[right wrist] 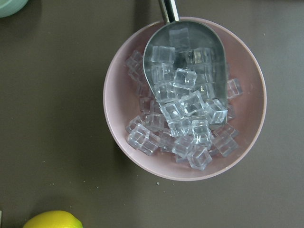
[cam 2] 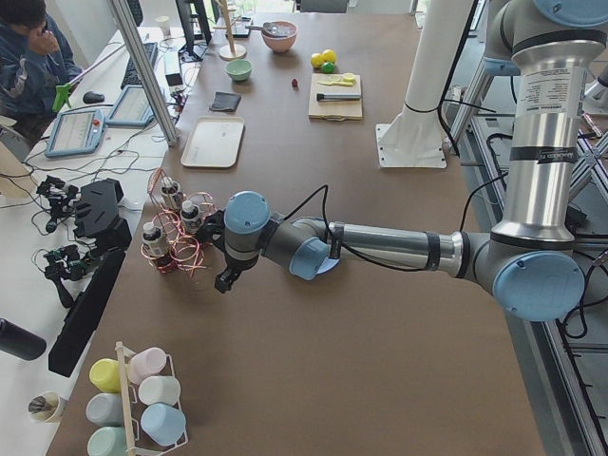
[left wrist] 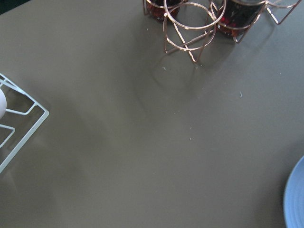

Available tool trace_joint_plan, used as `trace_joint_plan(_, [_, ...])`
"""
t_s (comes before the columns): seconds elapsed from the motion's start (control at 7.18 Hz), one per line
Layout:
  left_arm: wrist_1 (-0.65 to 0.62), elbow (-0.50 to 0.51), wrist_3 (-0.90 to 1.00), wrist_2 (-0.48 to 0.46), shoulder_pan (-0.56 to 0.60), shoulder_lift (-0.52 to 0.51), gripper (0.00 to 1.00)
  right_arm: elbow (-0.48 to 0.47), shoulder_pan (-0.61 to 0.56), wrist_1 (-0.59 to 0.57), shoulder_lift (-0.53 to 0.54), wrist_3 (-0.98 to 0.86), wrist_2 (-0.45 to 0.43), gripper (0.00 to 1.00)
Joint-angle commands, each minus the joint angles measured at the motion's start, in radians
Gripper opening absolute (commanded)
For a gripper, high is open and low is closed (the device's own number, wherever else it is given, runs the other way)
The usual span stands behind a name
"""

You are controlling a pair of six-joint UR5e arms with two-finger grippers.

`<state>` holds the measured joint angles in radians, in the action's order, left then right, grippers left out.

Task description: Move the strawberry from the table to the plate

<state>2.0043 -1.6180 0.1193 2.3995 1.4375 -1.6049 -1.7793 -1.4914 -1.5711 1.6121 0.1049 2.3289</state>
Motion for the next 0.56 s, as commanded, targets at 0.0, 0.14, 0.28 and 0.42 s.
trace_joint_plan(0.0, [0.057, 0.000, -0.202, -0.002, -0.090, -0.006, 0.99, -0.008, 0.061, 0.154, 0.000, 0.144, 0.004, 0.99])
trace_joint_plan(0.14, [0.135, 0.021, -0.275, -0.005, -0.159, 0.017, 0.99, -0.008, 0.106, 0.239, 0.009, 0.253, -0.017, 0.99])
trace_joint_plan(0.28, [0.192, 0.055, -0.349, -0.006, -0.208, 0.019, 0.99, -0.008, 0.137, 0.268, 0.015, 0.271, -0.055, 0.99])
trace_joint_plan(0.42, [0.291, 0.084, -0.459, -0.028, -0.263, 0.026, 0.98, -0.011, 0.151, 0.270, 0.015, 0.272, -0.057, 0.99])
